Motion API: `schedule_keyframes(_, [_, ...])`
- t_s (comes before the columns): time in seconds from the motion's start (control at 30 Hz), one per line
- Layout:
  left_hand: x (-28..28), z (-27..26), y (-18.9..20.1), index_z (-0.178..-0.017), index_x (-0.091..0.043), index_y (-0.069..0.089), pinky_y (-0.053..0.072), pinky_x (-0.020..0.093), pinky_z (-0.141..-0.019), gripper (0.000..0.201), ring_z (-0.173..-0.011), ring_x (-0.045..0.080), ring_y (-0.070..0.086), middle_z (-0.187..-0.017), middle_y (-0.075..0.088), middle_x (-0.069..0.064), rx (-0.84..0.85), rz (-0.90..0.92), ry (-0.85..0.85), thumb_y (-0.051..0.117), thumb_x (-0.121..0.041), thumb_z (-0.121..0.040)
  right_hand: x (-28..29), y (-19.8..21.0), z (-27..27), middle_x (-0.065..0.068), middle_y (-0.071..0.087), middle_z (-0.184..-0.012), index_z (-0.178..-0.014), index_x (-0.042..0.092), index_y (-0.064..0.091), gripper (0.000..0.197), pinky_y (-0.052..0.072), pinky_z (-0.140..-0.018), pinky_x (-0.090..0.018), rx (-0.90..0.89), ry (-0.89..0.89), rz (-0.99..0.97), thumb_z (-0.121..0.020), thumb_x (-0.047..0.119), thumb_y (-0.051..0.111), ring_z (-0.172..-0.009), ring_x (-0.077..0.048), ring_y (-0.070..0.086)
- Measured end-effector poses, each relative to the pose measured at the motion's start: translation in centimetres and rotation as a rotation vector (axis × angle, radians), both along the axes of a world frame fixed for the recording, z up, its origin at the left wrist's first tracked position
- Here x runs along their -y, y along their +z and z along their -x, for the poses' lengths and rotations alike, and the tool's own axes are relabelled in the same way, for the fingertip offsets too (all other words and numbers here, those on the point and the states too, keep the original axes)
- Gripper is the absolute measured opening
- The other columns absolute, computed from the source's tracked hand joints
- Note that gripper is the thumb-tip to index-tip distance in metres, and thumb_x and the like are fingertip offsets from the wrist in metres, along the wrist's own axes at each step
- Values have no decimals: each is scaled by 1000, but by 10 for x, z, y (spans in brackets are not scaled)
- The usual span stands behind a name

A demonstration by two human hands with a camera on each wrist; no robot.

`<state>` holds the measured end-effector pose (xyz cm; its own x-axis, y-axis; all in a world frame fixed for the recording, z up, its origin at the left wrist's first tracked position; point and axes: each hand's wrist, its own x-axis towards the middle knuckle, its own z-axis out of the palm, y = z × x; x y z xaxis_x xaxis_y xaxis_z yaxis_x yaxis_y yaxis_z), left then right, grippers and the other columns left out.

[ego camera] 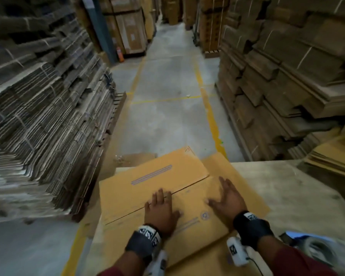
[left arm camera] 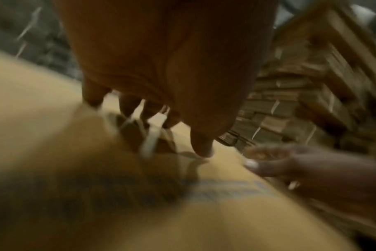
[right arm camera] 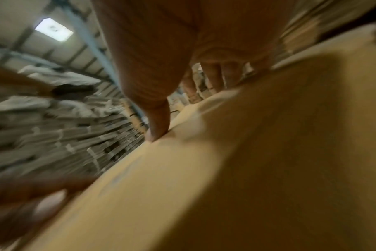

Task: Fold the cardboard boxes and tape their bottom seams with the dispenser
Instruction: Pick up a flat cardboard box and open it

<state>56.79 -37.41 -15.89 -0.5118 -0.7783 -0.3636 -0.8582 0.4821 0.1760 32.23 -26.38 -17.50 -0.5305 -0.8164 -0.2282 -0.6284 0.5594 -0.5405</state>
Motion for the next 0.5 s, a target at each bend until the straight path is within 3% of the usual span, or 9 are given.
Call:
schedule_keyframes(0.03, [-12,2,-6,-166,-21,1,6,57,-125,87,-159,31,-4,-173,-11,5,12,-42,26,34,-68,-100,-2,2,6,-3,53,-150,-154,31,39,101,48,-105,-40,112,-21,-53,-70,78,72,-133,-29,53])
schedule_keyframes(0.1, [-28,8,-12,-164,-18,-12,-4,61,-124,92,-158,29,-18,-171,-23,4,26,-87,48,28,-71,-101,-5,5,11,5,72,-124,-130,34,63,81,55,-92,-36,176,0,-77,-67,85,69,-109,-22,67])
schedule_keyframes(0.17, [-35,14,-10,-164,-16,-13,-4,64,-124,91,-158,31,-19,-171,-23,6,45,-79,52,29,-68,-102,-13,6,12,8,76,-105,-108,32,72,68,57,-82,-34,132,16,-62,-68,86,66,-94,-18,69])
schedule_keyframes(0.3, [-45,23,-3,-165,-14,-4,3,65,-124,91,-159,36,-5,-173,-7,10,93,-21,25,35,-67,-102,-43,-2,10,12,74,-85,-93,30,75,57,58,-74,-35,173,-51,6,-75,82,63,-78,-9,68])
schedule_keyframes(0.37, [-48,33,1,-164,-14,0,6,66,-123,90,-157,36,2,-170,2,12,84,70,-16,41,-64,-102,-59,-5,15,12,72,-78,-88,25,76,50,57,-76,-35,258,-108,84,-83,74,64,-74,-4,64])
schedule_keyframes(0.43, [-45,42,1,-164,-14,-9,1,67,-122,92,-158,36,-9,-171,-11,13,66,48,-58,42,-60,-103,-77,-10,30,15,72,-76,-82,28,76,39,55,-77,-35,331,-147,127,-89,64,62,-77,-3,66])
schedule_keyframes(0.5, [-38,51,-6,-163,-15,-15,-3,68,-122,95,-157,34,-20,-170,-24,11,44,-2,-93,41,-63,-102,-101,-12,52,11,76,-85,-85,27,78,38,56,-79,-36,257,-202,114,-95,59,59,-87,-11,71])
